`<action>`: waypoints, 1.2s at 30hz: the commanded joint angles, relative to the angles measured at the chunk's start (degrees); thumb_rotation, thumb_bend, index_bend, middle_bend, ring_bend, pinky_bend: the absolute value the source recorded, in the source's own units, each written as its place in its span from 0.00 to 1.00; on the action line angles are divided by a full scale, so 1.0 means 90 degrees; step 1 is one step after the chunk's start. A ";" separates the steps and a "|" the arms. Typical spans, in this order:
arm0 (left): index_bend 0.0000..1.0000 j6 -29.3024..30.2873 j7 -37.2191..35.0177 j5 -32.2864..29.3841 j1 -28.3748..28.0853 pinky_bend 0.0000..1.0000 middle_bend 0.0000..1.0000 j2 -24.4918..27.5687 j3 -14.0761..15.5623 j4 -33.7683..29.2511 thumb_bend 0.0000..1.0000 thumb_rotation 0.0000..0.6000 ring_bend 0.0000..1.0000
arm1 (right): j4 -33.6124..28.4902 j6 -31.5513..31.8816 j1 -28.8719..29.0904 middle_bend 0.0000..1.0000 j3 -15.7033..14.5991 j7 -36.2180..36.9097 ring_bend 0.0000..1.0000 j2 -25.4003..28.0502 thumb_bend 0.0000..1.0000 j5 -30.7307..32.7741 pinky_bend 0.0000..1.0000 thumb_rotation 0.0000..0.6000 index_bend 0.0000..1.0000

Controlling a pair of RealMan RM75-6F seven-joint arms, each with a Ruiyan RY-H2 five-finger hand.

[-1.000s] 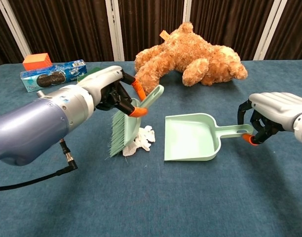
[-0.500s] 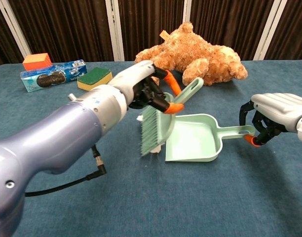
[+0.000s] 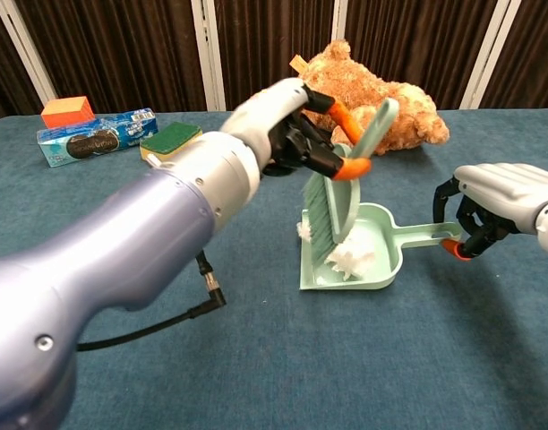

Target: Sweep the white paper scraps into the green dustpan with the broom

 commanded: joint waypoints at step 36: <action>0.78 -0.0269 -0.0170 -0.0222 0.0280 1.00 1.00 0.0248 0.0408 0.0189 0.64 1.00 1.00 | 0.0100 -0.0080 0.0034 0.82 -0.0071 -0.0067 0.80 -0.0071 0.46 0.0128 0.80 1.00 0.60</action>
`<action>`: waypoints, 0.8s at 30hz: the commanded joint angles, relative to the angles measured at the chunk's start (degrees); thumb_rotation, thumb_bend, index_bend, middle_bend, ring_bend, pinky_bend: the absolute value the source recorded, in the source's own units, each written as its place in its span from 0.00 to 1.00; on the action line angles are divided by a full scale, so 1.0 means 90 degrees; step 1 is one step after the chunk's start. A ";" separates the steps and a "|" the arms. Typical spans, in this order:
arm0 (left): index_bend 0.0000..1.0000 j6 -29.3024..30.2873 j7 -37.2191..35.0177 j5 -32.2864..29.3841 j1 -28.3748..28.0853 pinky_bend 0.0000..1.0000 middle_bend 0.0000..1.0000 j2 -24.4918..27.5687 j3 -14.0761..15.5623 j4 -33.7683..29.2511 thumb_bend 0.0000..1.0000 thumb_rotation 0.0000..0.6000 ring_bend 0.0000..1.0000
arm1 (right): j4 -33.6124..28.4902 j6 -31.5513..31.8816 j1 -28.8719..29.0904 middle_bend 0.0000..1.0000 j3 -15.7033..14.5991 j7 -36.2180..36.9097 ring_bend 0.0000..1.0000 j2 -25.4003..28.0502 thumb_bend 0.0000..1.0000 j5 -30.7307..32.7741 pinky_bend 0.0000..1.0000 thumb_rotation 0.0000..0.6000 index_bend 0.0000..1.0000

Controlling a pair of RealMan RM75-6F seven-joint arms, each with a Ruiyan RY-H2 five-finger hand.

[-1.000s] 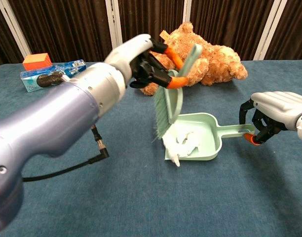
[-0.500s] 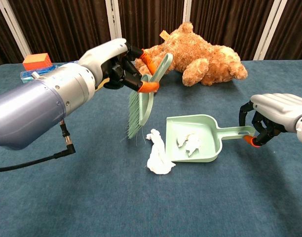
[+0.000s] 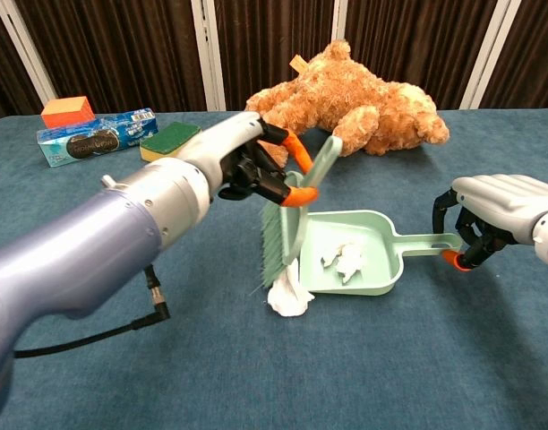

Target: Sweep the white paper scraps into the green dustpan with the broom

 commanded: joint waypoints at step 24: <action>0.78 0.0269 -0.0291 0.0797 -0.0808 1.00 1.00 -0.1685 -0.0684 0.1687 0.61 1.00 1.00 | -0.0185 0.0080 -0.0078 0.82 -0.0064 0.0053 0.80 0.0091 0.46 -0.0082 0.80 1.00 0.60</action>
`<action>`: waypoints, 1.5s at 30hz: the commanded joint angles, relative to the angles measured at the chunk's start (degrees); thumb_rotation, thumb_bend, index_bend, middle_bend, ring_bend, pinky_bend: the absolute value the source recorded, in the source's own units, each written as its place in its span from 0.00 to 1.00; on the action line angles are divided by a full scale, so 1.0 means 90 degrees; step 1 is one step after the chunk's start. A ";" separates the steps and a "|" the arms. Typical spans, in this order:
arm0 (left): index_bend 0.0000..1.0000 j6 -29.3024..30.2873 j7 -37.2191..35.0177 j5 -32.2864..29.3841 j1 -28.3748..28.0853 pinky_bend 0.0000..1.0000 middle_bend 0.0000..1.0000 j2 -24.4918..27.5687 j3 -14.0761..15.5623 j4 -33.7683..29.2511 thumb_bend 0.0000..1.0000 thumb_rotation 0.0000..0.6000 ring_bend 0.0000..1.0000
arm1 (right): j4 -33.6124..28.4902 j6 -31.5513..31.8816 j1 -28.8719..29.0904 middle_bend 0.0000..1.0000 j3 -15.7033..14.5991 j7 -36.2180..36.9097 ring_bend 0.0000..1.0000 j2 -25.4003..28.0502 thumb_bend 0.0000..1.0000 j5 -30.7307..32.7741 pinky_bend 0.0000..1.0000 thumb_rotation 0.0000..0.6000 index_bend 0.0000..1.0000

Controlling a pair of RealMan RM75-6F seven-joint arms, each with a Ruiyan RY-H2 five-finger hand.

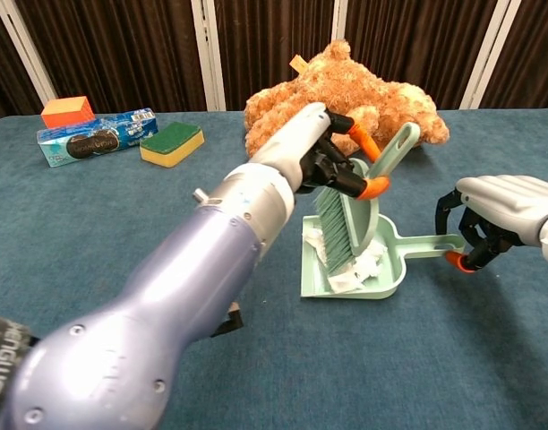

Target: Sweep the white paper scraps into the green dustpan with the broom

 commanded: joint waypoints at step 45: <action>0.78 -0.0142 0.1479 0.0399 0.1206 1.00 1.00 0.3513 0.0689 -0.2120 0.59 1.00 1.00 | -0.0391 0.0313 -0.0068 0.82 -0.0115 -0.0485 0.80 -0.0022 0.46 0.0212 0.80 1.00 0.23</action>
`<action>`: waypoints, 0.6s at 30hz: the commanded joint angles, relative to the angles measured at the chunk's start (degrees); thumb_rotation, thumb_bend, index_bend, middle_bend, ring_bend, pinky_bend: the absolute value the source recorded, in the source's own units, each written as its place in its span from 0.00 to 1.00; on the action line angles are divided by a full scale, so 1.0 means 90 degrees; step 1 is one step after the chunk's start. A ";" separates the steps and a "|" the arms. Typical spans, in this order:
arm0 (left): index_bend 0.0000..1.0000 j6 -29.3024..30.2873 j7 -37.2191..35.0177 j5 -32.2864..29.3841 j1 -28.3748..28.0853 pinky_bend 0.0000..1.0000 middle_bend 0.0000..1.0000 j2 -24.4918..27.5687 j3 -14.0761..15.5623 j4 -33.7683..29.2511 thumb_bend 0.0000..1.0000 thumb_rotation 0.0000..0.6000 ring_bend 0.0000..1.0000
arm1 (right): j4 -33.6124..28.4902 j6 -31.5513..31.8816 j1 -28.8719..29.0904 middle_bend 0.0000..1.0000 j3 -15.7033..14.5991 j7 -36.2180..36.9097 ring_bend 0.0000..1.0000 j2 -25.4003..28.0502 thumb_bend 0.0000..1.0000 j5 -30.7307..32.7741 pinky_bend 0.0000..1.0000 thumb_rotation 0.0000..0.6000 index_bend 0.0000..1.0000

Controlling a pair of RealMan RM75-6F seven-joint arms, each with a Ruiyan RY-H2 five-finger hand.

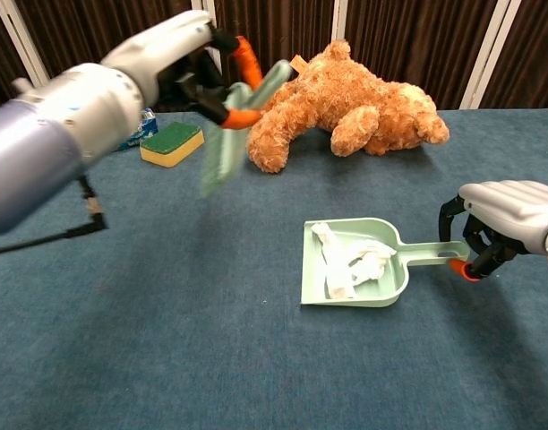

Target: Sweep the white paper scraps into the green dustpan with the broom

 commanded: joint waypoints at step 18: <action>0.73 -0.0891 0.1893 -0.1464 0.0057 1.00 1.00 0.1980 0.0978 -0.0523 0.55 1.00 1.00 | -0.0350 0.0329 -0.0017 0.82 -0.0058 -0.0470 0.79 0.0034 0.46 0.0133 0.80 1.00 0.00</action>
